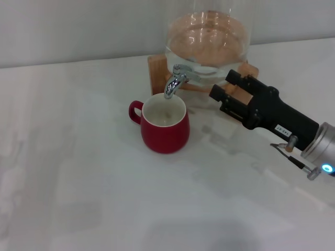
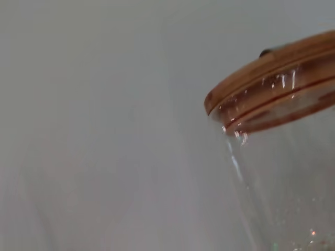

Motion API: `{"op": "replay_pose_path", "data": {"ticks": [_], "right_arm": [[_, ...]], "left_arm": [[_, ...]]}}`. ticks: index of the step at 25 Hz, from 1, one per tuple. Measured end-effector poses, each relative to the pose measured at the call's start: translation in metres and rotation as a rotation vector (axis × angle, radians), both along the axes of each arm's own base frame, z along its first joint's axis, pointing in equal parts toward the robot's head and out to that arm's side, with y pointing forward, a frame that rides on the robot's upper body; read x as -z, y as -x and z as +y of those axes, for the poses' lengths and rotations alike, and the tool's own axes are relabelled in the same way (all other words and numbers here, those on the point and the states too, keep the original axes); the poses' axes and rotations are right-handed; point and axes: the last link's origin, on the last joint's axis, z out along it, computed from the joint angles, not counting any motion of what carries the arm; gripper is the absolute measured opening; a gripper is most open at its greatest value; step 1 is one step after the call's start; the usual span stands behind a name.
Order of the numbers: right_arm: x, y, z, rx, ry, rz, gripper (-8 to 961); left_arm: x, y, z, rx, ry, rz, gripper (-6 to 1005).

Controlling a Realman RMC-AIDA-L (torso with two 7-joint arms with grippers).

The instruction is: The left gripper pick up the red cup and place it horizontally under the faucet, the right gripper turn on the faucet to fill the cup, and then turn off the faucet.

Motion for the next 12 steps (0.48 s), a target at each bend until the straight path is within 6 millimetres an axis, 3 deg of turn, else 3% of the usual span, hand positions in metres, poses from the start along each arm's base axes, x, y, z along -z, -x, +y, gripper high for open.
{"op": "replay_pose_path", "data": {"ticks": [12], "right_arm": [[0.0071,0.0027,0.0020,0.004,0.054,-0.005,724]], "left_arm": [[0.0041,-0.0022,-0.0016,0.016,0.024,0.010,882]]}}
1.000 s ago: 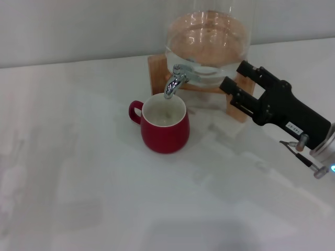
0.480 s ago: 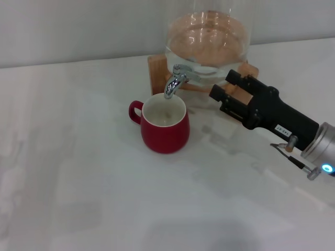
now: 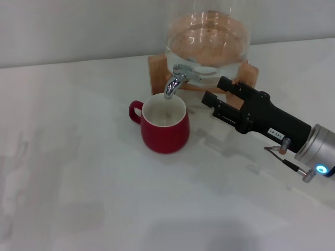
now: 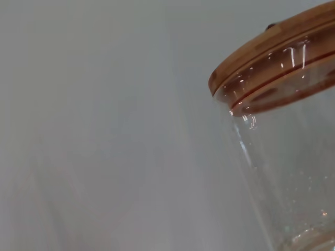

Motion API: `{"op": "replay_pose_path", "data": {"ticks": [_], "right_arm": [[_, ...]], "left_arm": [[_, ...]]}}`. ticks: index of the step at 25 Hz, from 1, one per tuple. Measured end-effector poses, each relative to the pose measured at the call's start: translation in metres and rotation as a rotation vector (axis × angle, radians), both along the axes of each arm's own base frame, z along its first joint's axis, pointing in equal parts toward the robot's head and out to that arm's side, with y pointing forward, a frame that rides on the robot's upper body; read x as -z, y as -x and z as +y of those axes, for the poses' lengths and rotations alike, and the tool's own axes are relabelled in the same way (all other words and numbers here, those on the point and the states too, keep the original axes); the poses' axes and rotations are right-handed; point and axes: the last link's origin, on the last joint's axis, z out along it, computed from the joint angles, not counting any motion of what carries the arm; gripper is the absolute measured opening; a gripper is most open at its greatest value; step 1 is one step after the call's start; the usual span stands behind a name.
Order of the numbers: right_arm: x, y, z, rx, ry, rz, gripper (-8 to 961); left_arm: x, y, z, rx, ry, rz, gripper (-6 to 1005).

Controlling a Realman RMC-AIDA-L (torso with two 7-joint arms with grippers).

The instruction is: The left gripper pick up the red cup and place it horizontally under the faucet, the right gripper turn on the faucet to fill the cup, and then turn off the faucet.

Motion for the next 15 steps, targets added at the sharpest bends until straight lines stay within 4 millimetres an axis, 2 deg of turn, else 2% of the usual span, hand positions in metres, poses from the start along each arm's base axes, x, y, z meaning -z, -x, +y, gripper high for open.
{"op": "replay_pose_path", "data": {"ticks": [15], "right_arm": [[0.0015,0.0061,0.0087,-0.010,0.005,-0.012,724]], "left_arm": [[0.0018,-0.0014,0.0004,0.006,0.008,0.003,882]]}}
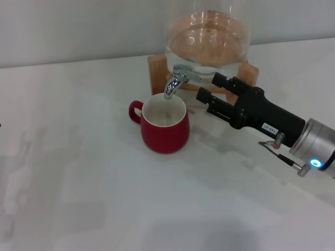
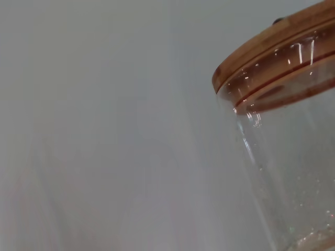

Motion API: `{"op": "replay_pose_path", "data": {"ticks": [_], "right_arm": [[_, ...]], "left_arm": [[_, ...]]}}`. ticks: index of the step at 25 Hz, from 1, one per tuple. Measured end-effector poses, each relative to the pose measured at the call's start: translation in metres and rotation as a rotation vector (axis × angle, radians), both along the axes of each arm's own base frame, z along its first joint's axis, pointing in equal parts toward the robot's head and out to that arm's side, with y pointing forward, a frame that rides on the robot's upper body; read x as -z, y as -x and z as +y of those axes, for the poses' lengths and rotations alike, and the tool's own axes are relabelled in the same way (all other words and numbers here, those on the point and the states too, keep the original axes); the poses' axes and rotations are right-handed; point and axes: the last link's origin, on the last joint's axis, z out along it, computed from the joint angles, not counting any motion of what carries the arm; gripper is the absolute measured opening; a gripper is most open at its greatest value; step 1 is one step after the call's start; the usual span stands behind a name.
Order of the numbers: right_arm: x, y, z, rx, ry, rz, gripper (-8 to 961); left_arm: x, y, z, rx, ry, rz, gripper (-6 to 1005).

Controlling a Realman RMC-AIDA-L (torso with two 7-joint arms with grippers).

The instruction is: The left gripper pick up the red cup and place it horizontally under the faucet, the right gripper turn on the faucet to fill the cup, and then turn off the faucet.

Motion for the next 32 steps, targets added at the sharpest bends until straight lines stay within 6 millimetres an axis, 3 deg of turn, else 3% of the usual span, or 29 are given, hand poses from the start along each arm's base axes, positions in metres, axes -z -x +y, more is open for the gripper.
{"op": "replay_pose_path", "data": {"ticks": [32], "right_arm": [[0.006,0.013,0.007,-0.028,0.056,0.010,723]], "left_arm": [[0.000,-0.002,0.002,0.009,0.002,0.015,882]]}}
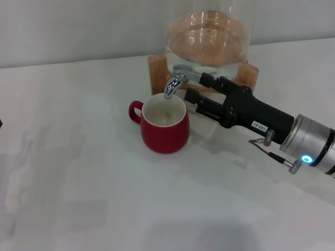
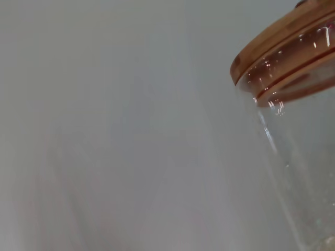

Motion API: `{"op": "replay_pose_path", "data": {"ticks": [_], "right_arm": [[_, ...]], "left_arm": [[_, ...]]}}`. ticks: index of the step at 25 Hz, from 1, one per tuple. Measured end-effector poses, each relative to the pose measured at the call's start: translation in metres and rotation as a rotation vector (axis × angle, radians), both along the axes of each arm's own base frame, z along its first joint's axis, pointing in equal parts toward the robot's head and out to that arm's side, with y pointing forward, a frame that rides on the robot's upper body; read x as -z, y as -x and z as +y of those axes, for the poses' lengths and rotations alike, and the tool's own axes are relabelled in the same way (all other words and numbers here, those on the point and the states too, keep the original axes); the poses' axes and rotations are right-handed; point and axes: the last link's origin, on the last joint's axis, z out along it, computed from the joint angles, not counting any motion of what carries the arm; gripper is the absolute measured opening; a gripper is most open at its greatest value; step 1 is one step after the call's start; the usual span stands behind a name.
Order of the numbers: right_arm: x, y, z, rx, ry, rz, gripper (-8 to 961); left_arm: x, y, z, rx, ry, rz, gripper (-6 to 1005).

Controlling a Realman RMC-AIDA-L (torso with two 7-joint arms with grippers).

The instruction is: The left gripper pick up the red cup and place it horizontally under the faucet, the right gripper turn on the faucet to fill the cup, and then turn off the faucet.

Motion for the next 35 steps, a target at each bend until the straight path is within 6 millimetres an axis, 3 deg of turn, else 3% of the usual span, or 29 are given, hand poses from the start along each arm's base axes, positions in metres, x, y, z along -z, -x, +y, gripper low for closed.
{"op": "replay_pose_path", "data": {"ticks": [35], "right_arm": [[0.005,0.011,-0.004,-0.050,0.050,0.025,723]], "left_arm": [[0.000,-0.002,0.002,0.008,0.003,0.004,882]]}}
